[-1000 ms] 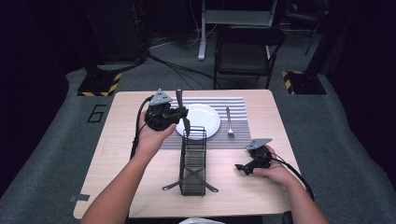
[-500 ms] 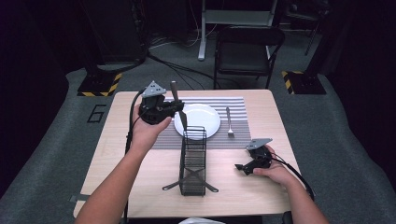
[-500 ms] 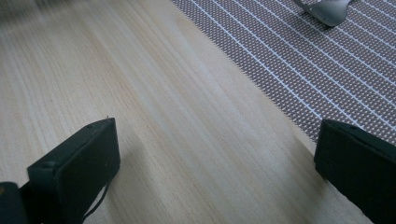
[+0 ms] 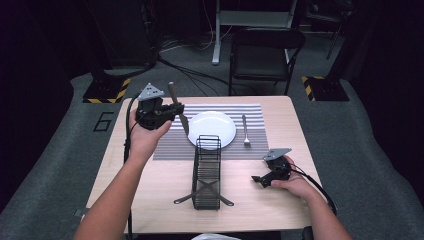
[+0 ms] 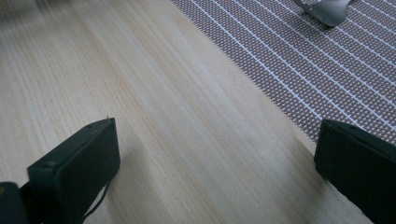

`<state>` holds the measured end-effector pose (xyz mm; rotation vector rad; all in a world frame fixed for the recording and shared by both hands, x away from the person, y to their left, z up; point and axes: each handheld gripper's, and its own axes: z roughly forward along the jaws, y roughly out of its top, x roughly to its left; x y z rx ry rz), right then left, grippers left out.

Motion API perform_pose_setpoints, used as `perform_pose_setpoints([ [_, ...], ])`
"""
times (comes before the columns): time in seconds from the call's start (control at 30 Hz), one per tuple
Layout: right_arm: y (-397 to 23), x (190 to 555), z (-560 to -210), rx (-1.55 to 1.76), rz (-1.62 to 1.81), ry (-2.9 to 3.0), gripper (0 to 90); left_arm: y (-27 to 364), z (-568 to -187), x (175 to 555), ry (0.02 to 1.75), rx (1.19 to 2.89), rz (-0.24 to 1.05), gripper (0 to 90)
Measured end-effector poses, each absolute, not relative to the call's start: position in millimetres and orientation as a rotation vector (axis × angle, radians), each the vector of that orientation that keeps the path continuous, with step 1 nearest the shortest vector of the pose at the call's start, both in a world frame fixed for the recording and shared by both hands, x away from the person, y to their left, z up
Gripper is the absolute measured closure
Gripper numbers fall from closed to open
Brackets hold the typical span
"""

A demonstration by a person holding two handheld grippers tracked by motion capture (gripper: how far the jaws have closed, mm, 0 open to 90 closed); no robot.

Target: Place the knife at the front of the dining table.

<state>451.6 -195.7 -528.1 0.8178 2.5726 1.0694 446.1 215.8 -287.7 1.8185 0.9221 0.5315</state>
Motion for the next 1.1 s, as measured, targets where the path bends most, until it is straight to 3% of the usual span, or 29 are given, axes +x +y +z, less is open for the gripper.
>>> perform_pose_setpoints([
  [0.7, -196, 452, -528, 0.818, 1.070, 2.573, 0.0, 243, -299, 463, 1.012, 1.795, 0.591, 80.8],
  [1.1, -196, 452, -528, 0.814, 1.069, 2.574, 0.0, 255, -333, 475, 1.098, 1.767, 0.590, 80.9],
])
